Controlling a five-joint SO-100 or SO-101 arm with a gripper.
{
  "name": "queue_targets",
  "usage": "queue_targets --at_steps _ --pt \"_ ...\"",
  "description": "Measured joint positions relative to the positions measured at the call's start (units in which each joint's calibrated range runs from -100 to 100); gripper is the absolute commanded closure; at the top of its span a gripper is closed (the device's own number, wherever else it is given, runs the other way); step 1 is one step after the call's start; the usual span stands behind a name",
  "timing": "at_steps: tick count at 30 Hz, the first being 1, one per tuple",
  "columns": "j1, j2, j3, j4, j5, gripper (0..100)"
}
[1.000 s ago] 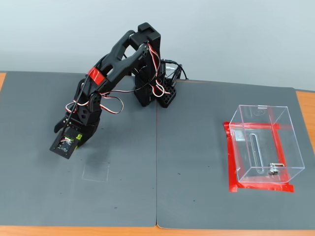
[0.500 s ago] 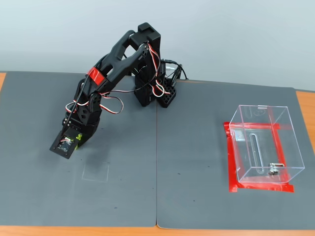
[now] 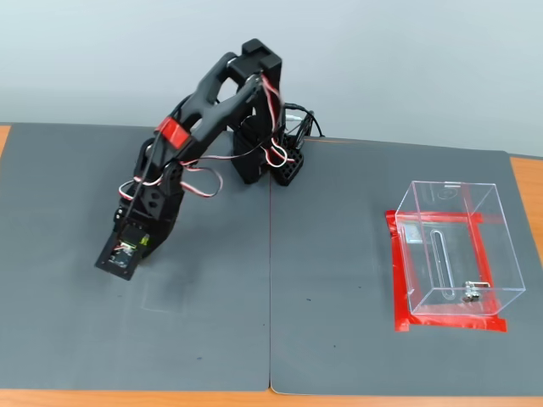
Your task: Pick the green lego block and place it into the transparent box
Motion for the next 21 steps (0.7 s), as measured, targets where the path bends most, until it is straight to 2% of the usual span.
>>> queue_targets --at_steps 7,21 --pt "-7.1 -14.4 0.5 2.7 -3.0 90" --pt "-28.2 -31.7 1.0 12.4 -4.3 90"
